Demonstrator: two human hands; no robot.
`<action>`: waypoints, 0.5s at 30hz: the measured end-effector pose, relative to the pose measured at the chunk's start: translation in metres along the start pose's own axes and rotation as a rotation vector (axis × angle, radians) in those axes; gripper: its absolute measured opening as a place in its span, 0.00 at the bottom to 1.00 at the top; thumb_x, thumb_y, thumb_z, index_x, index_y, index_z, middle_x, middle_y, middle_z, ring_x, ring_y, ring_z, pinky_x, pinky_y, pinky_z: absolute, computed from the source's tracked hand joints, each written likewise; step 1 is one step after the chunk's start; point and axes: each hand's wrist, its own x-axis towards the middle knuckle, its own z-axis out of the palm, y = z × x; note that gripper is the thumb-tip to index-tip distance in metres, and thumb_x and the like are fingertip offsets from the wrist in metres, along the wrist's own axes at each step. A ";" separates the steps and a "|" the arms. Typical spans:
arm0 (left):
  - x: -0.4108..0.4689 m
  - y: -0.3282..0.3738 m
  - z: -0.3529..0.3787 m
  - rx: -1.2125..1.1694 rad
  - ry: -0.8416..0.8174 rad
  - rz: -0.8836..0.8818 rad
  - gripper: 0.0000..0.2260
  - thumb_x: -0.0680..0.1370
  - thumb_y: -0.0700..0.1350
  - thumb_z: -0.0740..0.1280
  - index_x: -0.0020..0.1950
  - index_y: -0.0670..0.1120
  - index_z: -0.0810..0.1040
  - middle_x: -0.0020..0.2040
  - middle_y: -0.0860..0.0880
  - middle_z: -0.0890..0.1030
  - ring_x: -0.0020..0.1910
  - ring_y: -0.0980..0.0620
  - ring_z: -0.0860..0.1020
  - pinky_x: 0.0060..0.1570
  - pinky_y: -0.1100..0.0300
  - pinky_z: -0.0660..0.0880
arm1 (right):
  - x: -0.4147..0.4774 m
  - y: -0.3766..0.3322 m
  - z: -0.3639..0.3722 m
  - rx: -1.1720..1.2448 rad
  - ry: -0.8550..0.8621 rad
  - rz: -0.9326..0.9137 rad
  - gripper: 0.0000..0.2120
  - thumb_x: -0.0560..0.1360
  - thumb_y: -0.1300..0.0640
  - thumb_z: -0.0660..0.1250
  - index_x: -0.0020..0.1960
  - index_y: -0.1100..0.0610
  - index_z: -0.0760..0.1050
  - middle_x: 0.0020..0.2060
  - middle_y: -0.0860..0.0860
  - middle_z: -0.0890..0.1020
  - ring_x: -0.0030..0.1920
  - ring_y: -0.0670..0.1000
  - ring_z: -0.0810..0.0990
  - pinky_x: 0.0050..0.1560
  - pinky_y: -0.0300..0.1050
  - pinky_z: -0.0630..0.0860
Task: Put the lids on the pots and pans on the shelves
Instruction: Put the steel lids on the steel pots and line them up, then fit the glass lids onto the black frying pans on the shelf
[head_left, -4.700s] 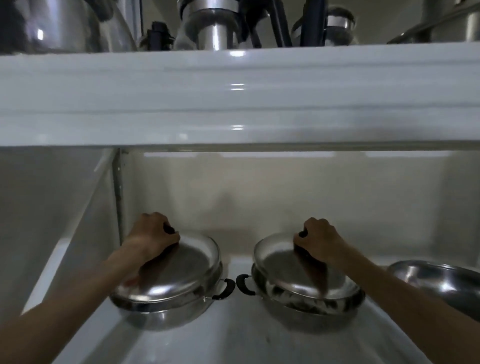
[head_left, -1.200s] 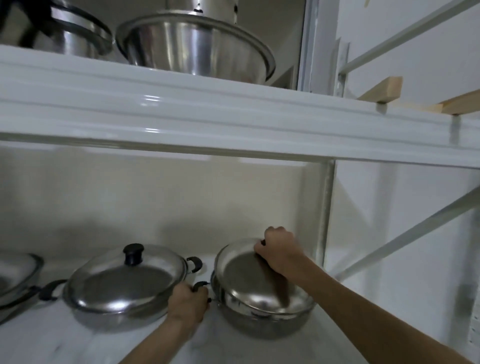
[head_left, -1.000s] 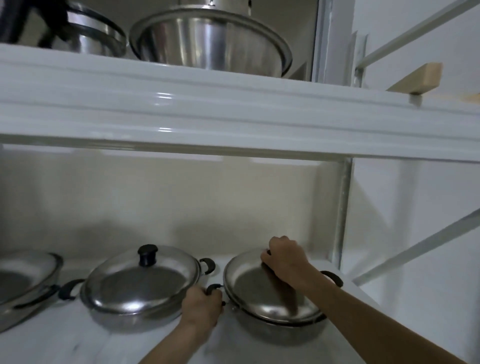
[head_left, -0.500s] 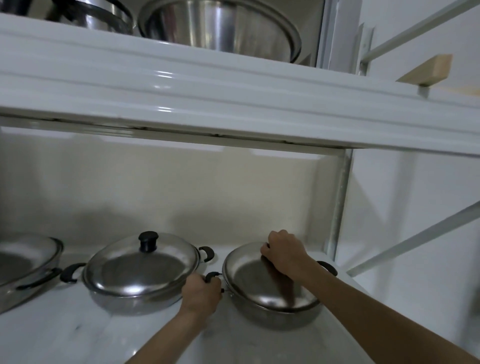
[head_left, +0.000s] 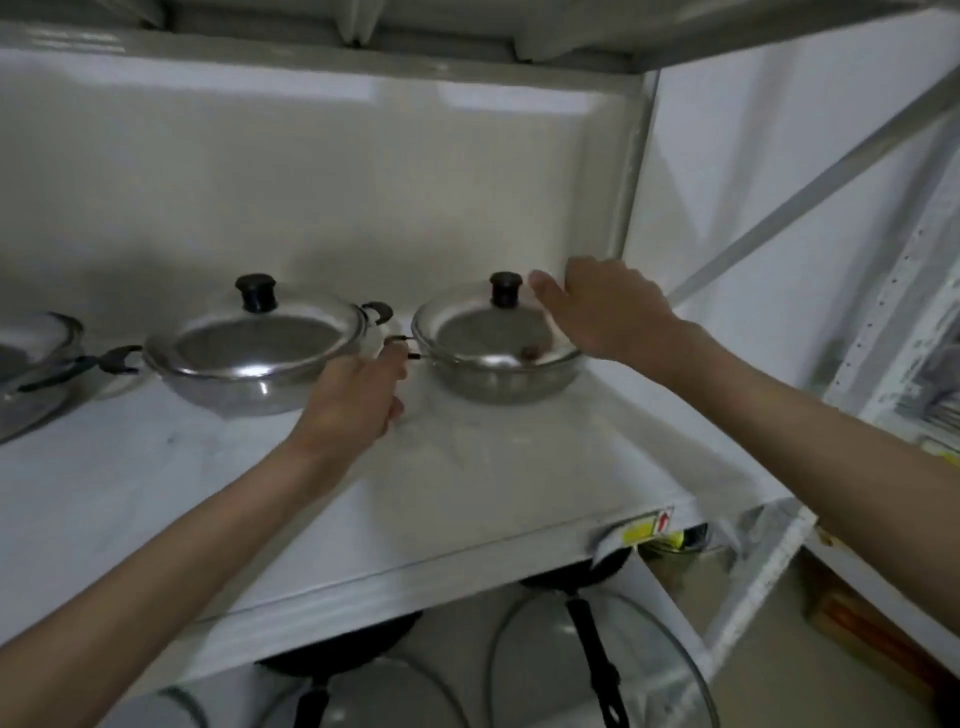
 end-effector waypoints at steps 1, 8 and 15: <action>-0.024 0.001 -0.002 0.009 -0.068 0.041 0.18 0.78 0.56 0.59 0.48 0.44 0.80 0.28 0.48 0.73 0.20 0.57 0.67 0.24 0.63 0.63 | -0.023 0.006 -0.006 0.042 0.012 0.021 0.26 0.81 0.39 0.49 0.43 0.59 0.73 0.38 0.55 0.75 0.45 0.61 0.78 0.43 0.49 0.70; -0.145 -0.073 0.017 0.020 -0.559 -0.038 0.14 0.77 0.49 0.65 0.38 0.43 0.83 0.22 0.49 0.70 0.19 0.55 0.66 0.21 0.66 0.62 | -0.200 0.045 0.022 0.212 0.029 0.107 0.28 0.81 0.45 0.52 0.27 0.57 0.65 0.23 0.53 0.74 0.26 0.53 0.73 0.29 0.47 0.67; -0.171 -0.229 0.126 -0.010 -0.409 -0.372 0.15 0.77 0.40 0.65 0.30 0.43 0.75 0.25 0.49 0.74 0.24 0.53 0.71 0.29 0.61 0.68 | -0.334 0.127 0.185 0.280 -0.360 0.587 0.19 0.79 0.55 0.57 0.32 0.62 0.70 0.25 0.53 0.70 0.28 0.53 0.73 0.31 0.46 0.69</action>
